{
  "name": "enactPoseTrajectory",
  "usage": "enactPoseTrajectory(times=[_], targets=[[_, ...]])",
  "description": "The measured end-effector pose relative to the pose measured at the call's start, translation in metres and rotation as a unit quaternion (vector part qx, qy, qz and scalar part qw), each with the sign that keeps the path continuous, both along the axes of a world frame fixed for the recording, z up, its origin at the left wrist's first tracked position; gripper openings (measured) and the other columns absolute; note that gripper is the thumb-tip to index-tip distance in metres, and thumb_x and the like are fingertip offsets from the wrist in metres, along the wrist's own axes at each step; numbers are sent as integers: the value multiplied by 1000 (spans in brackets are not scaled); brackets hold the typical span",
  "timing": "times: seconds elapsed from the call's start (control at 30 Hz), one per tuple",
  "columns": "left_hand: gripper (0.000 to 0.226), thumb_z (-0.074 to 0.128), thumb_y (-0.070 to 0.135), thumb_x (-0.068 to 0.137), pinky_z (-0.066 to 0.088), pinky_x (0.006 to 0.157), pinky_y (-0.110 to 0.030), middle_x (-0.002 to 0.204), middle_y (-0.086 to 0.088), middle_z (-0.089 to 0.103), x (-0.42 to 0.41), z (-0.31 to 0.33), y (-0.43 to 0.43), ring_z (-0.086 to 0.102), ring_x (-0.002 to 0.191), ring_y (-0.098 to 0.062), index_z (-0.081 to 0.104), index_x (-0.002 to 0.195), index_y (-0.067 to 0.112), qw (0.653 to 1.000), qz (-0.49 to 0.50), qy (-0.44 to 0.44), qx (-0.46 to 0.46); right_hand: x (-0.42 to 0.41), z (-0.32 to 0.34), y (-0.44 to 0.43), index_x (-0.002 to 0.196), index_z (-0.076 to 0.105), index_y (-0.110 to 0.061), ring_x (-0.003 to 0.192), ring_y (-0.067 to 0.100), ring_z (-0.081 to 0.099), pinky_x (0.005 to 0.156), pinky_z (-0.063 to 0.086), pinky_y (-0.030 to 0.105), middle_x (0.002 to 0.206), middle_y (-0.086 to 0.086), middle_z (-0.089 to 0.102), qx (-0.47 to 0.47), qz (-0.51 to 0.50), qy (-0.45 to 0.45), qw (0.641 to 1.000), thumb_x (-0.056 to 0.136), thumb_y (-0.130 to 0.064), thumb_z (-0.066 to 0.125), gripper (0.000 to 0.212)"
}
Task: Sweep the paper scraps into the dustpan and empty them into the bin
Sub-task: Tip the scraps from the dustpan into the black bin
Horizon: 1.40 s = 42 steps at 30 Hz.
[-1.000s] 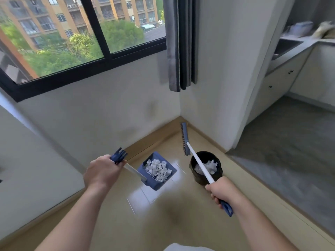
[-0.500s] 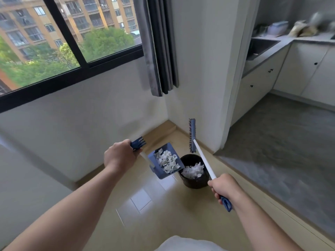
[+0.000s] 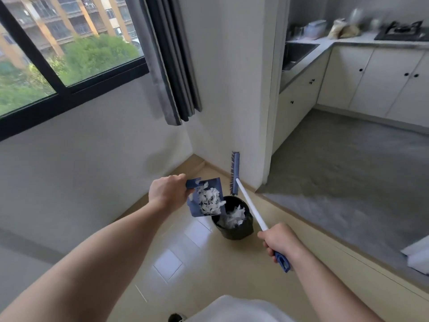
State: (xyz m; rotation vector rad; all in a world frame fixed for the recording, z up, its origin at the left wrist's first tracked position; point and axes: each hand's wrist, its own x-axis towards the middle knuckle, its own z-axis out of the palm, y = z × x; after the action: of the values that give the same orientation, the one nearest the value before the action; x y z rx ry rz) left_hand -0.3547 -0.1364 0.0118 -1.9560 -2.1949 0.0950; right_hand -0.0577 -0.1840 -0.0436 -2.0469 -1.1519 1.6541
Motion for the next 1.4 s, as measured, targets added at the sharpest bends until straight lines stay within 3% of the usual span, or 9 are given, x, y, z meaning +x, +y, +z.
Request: enactPoseTrajectory(times=[0.13,0.27,0.57,1.0,1.27,1.4], targets=[[35,52,55,96,40,64,-32,96,-1,71,-5,-12,10,69,89,-30,60,101,21,999,-36,8,-17,-6,0,1,81,60,0,43,20,43,39,37,22,60,13,52,-10,-22,6,1000,90,-11,61,14],[35,51,55,96,42,64,-32,96,0,72,-14,-20,20,70,89,-30,60,101,22,998,-62,17,-27,-19,-2,-5,72,56,-3,40,19,39,37,35,20,51,10,48,-27,-38,9,999,90,-11,60,20],[36,46,56,98,40,62,-31,97,2,71,-27,-32,31,70,89,-29,58,103,22,993,-108,35,-36,-35,1,-14,69,55,-4,39,18,39,37,34,19,51,8,47,-25,-80,30,996,90,-12,61,23],[38,48,58,97,43,64,-32,96,2,71,-21,-31,28,70,88,-29,59,102,22,994,-99,28,-19,-46,-2,-25,73,54,-9,36,7,39,36,32,18,49,-2,47,-84,-106,104,985,96,-15,59,24],[38,47,60,97,40,61,-31,95,4,71,-25,-33,26,69,86,-27,59,102,23,995,-92,32,-14,-41,-13,-32,82,61,-6,36,9,39,37,32,18,57,2,49,-84,-89,72,990,95,-11,56,15],[38,47,60,97,40,61,-31,95,4,71,-27,-33,26,69,86,-26,59,102,24,995,-88,35,-12,-36,-15,-32,77,57,-8,36,10,40,37,32,18,56,3,49,-76,-84,53,992,94,-10,56,17]])
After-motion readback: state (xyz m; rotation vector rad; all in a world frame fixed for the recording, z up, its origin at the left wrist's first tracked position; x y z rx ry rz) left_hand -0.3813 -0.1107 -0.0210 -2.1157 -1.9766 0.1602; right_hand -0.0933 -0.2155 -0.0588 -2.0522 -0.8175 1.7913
